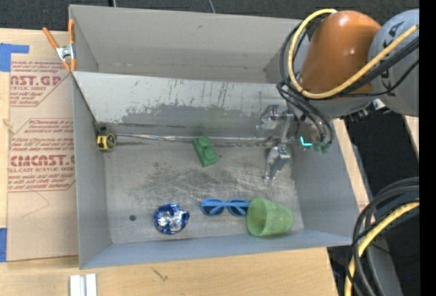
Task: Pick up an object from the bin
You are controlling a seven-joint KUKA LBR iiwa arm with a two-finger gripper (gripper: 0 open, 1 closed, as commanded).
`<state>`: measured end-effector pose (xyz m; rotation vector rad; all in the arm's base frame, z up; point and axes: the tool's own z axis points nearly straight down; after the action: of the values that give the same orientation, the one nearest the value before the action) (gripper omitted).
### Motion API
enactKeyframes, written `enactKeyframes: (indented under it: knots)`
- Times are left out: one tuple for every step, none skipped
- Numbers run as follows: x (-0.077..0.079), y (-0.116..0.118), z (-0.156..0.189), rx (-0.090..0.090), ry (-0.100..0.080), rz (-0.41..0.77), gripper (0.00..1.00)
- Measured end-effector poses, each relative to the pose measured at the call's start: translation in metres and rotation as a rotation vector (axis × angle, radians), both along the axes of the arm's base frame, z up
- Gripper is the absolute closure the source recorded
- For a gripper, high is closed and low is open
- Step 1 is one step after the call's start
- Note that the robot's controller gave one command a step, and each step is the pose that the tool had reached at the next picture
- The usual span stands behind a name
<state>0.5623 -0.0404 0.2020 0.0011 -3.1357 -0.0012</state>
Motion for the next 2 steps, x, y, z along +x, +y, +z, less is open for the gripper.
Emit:
enactKeyframes:
  knots:
    - [-0.024,0.031,-0.13,-0.001,-0.017,0.046,0.0]
    - [-0.05,0.071,-0.127,-0.001,-0.025,-0.405,0.0]
